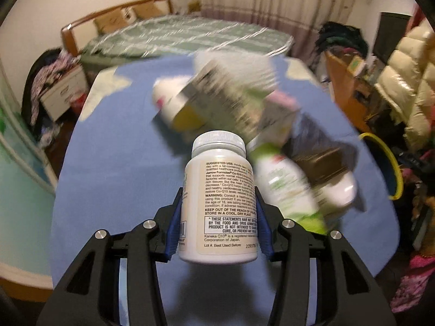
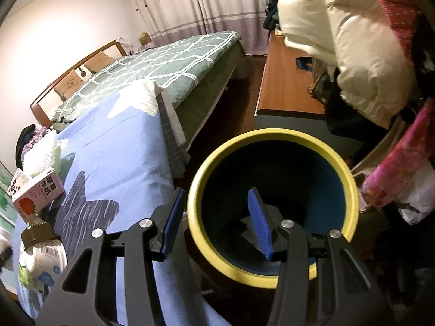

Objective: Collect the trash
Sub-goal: 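Carry the pill bottle with the left gripper over the bin and release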

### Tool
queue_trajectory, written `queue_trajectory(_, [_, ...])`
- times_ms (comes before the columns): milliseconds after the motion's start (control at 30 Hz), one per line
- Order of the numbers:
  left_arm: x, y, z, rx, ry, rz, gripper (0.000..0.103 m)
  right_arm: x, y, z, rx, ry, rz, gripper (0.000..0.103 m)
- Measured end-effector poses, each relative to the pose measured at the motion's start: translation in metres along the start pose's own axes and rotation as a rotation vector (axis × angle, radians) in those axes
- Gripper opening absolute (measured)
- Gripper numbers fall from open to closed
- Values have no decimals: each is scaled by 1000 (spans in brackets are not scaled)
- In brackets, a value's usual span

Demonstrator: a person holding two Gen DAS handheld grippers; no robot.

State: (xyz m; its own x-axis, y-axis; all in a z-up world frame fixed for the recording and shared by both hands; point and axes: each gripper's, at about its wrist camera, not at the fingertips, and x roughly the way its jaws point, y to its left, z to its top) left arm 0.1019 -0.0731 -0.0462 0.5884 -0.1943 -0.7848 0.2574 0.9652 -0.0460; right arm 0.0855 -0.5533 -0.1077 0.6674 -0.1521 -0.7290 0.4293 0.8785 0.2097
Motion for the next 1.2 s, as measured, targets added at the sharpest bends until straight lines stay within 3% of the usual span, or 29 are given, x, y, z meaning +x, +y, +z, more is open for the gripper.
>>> queue_trajectory(233, [-5,-90,46,149,-71,-149,47,-20,-22,-4,-3,-34,-64,47])
queue_trajectory(500, [41,-234,76,295,1,-308,47,-36,-48,-19,-6,-42,-113,52])
queue_trajectory(800, [121,-359,82,406,126,-344,47,-49,-72,-31,6,-55,-151,52])
queue_trajectory(1067, [157,-419,68,476,187,-331,48,-54,-97,-41,43,-40,-161,52])
queue_trajectory(1133, [159,-427,67,489,178,-318,66,-54,-99,-43,45,-34,-160,52])
queue_trajectory(1167, [158,-430,67,489,160,-312,83,-53,-99,-43,46,-33,-158,52])
queue_trajectory(1200, [156,-431,68,488,143,-309,86,-53,-98,-44,46,-32,-156,52])
